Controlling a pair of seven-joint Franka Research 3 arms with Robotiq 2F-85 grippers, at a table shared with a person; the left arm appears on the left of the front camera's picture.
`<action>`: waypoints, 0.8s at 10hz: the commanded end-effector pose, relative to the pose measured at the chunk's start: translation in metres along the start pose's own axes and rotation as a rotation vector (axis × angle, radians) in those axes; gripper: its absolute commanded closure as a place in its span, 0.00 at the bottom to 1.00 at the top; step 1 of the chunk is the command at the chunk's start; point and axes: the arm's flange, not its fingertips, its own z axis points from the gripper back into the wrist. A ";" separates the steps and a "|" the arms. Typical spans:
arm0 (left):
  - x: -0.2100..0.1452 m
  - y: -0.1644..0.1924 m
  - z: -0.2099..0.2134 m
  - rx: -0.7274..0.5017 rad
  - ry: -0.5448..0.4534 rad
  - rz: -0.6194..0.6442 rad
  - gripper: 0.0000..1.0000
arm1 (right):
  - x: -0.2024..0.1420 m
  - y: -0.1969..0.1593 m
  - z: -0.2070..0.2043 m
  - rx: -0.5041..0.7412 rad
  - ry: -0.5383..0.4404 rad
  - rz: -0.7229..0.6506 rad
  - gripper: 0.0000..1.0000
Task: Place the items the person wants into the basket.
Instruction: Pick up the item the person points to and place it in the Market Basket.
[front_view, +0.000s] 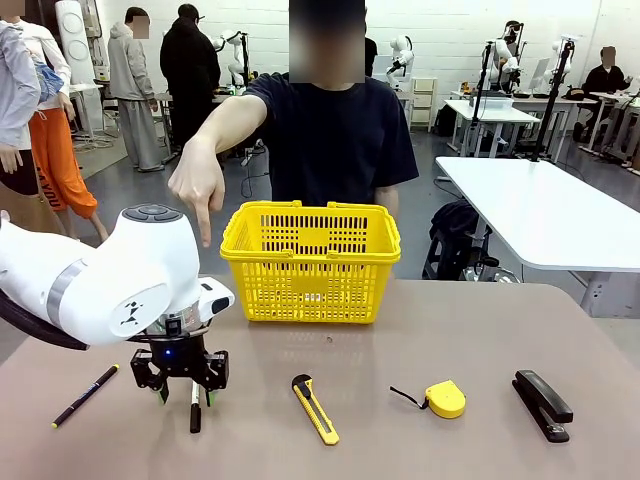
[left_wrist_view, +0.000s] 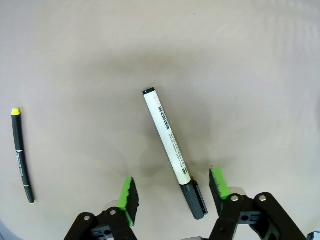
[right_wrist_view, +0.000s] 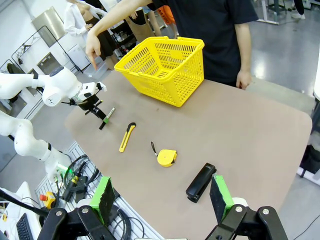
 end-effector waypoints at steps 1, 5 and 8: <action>0.003 -0.007 -0.004 0.020 -0.025 0.021 0.62 | 0.001 -0.001 -0.001 0.018 -0.018 0.014 0.00; 0.003 -0.008 -0.008 0.027 0.006 0.009 1.00 | 0.001 -0.001 -0.001 0.018 -0.018 0.014 0.00; 0.004 -0.008 -0.008 0.028 0.011 0.008 1.00 | 0.001 -0.001 -0.001 0.018 -0.018 0.014 0.00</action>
